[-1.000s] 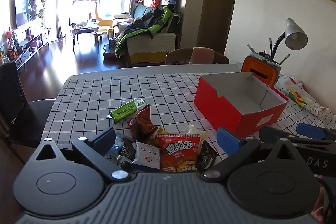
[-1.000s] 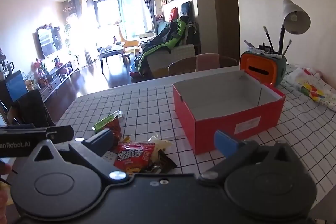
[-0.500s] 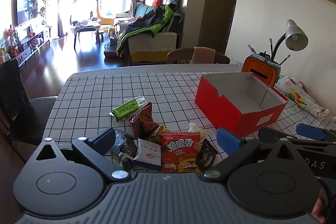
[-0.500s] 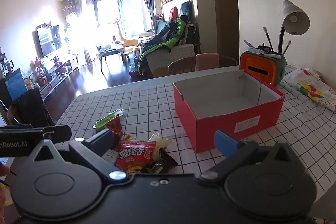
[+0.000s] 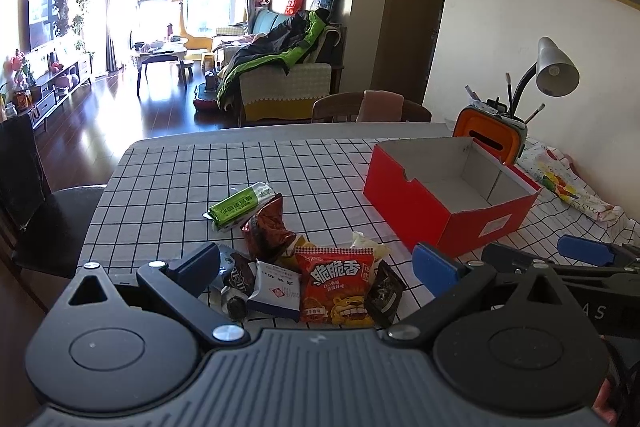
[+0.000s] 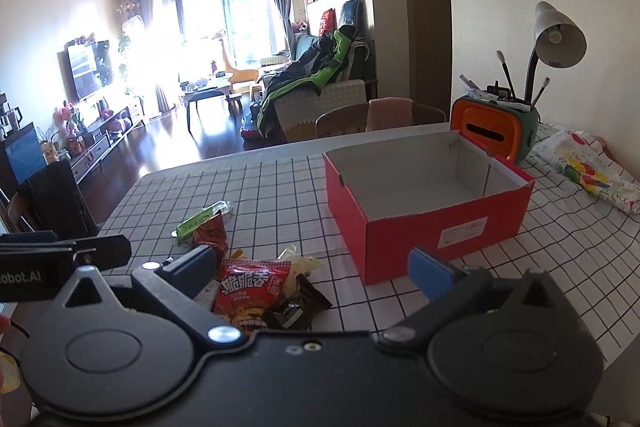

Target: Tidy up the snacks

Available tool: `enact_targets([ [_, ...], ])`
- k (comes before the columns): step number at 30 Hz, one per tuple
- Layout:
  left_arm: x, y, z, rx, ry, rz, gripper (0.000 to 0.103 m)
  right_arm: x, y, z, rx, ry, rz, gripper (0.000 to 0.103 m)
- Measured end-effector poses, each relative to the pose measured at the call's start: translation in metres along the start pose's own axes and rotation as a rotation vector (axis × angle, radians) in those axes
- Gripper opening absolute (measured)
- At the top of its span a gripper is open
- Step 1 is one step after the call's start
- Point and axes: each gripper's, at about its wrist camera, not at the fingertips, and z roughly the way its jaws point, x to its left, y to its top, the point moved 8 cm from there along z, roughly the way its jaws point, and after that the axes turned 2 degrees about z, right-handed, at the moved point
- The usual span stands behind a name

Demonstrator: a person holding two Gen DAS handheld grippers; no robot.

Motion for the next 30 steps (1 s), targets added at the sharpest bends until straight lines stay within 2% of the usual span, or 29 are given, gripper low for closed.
enact_targets([
  [8,0.0,-0.003,-0.003,0.002,-0.006,-0.001,0.103,0.0,-0.003,-0.002,0.013,0.003,-0.001,0.103],
  [30,-0.001,0.001,-0.016,-0.032,-0.001,-0.003,0.103,0.001,0.005,-0.018,-0.042,-0.001,-0.023,0.103],
])
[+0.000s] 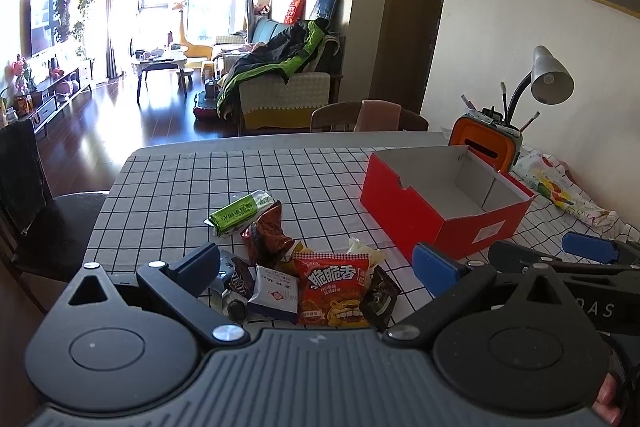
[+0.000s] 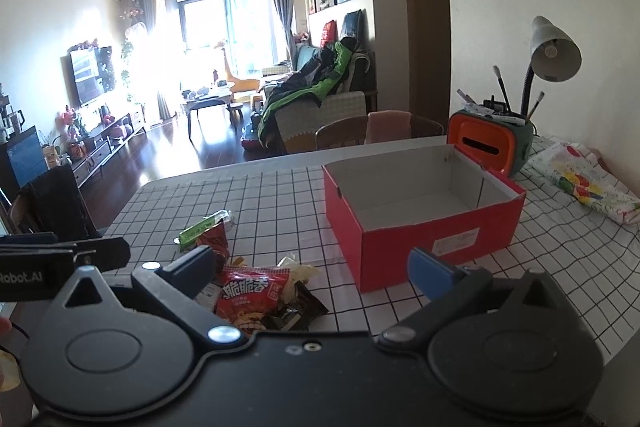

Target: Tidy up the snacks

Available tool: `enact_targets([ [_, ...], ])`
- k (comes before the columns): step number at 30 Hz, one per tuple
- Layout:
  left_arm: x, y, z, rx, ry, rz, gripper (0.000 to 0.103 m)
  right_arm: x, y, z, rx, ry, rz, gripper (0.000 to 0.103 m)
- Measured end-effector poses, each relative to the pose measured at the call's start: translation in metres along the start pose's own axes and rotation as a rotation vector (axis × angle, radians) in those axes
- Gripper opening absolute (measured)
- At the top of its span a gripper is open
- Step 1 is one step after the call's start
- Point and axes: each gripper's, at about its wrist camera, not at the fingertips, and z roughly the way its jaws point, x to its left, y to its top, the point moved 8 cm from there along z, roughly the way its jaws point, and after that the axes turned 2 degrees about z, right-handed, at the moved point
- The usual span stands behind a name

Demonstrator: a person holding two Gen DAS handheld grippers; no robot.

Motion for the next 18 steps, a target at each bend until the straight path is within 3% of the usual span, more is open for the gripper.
enact_targets([
  [18,0.006,0.001,0.019,0.026,-0.006,0.0,0.103,0.005,0.0,0.028,0.058,0.008,-0.033,0.101],
])
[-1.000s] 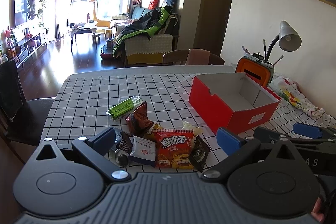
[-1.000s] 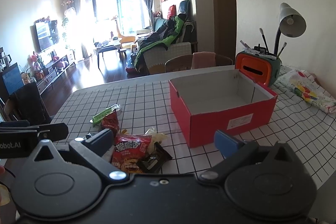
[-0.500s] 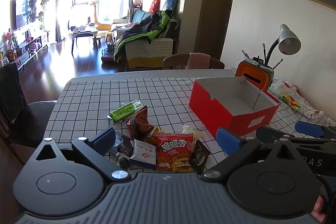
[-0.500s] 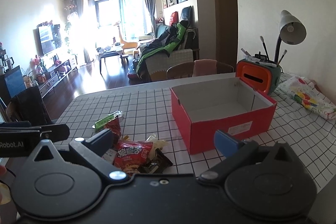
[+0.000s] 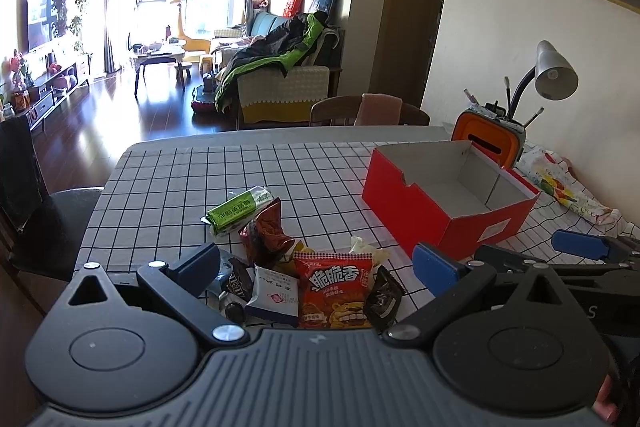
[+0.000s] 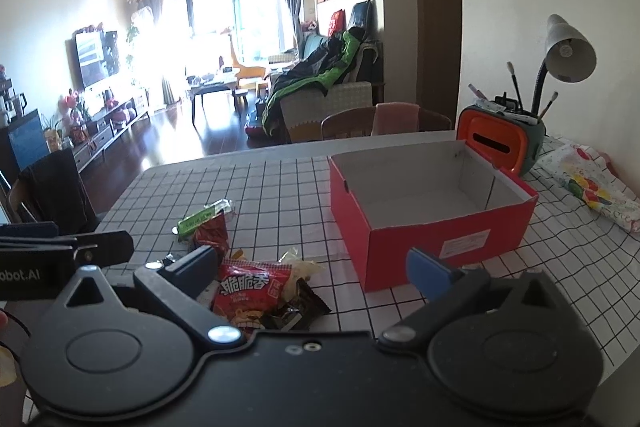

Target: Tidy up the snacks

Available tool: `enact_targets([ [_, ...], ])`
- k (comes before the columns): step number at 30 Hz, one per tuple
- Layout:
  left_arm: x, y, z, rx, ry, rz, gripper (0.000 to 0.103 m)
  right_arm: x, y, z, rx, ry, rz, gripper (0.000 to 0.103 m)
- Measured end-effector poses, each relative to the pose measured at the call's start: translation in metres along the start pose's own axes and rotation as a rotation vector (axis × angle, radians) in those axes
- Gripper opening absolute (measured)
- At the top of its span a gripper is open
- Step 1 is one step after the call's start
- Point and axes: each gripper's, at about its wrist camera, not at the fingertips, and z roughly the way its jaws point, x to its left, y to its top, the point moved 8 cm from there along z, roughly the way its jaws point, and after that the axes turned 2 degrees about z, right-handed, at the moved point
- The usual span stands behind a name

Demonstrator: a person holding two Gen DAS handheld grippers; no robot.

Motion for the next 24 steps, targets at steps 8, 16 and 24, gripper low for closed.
enact_targets([
  [8,0.013,-0.011,0.036,0.07,0.014,0.056,0.103,-0.002,-0.018,0.043,0.146,0.018,0.024,0.097],
  [16,0.016,-0.031,0.077,0.137,0.018,0.154,0.103,-0.015,-0.041,0.102,0.314,0.018,0.134,0.09],
  [24,0.011,-0.043,0.117,0.169,0.043,0.261,0.097,-0.026,-0.059,0.14,0.411,-0.003,0.216,0.084],
])
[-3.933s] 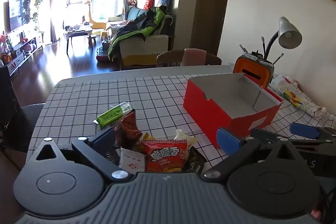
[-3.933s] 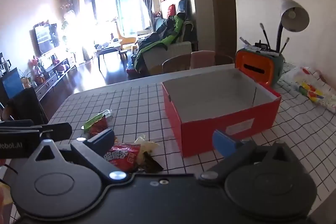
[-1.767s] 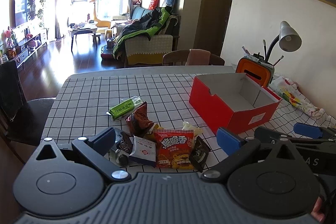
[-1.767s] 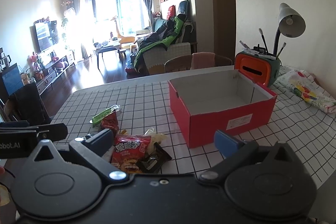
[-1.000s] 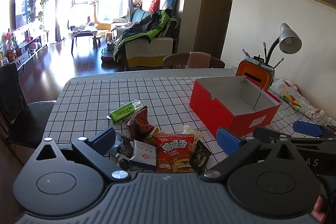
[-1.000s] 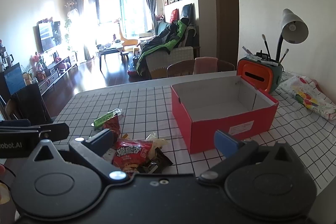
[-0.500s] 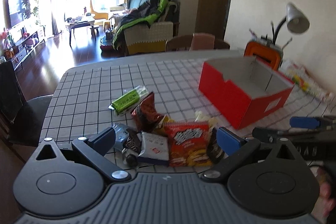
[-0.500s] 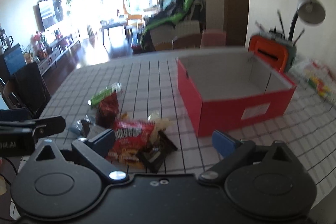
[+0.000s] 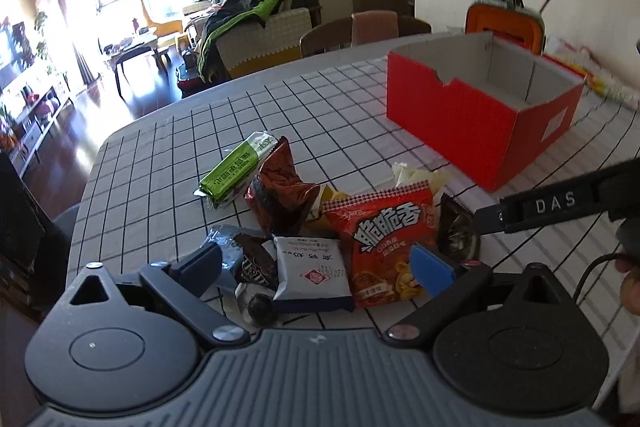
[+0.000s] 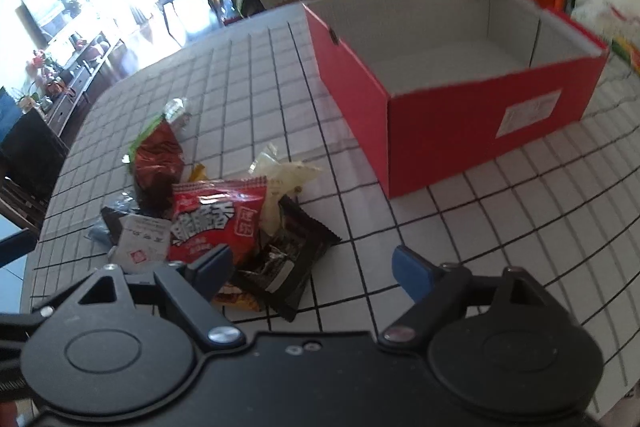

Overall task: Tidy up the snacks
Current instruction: 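Grasp the white biscuit packet with left tool while right tool grasps the dark chocolate bar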

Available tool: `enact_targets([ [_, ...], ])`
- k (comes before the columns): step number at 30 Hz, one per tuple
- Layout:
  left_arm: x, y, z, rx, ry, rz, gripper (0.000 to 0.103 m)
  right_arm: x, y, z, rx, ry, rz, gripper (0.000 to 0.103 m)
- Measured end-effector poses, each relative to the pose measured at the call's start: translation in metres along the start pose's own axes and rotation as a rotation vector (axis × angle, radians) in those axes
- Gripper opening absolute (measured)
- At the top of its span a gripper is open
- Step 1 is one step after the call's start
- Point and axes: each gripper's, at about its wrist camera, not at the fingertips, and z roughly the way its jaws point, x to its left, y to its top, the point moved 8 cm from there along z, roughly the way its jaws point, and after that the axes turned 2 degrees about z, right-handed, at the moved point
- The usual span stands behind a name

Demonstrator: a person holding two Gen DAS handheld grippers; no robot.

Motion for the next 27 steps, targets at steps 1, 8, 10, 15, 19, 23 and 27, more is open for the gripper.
enact_targets([
  [1,-0.001,0.0,0.005,0.008,0.007,0.013,0.096,-0.002,0.0,0.005,0.007,-0.008,0.008,0.084],
  [8,-0.007,-0.005,0.036,0.07,0.017,0.062,0.092,-0.004,-0.002,0.03,0.059,-0.008,0.078,0.079],
  [10,-0.01,-0.008,0.044,0.099,0.018,0.08,0.087,-0.001,-0.002,0.034,0.066,-0.008,0.078,0.075],
  [15,-0.013,-0.01,0.057,0.133,0.037,0.131,0.079,0.005,0.001,0.04,0.07,0.011,0.083,0.067],
  [19,-0.015,-0.013,0.069,0.161,0.042,0.159,0.079,0.006,0.002,0.046,0.08,0.015,0.084,0.062],
  [23,-0.016,-0.012,0.073,0.161,0.029,0.171,0.079,0.006,0.001,0.049,0.091,0.019,0.093,0.059],
  [27,-0.009,-0.011,0.077,0.188,-0.014,0.109,0.079,0.008,0.0,0.051,0.097,0.032,0.095,0.053],
])
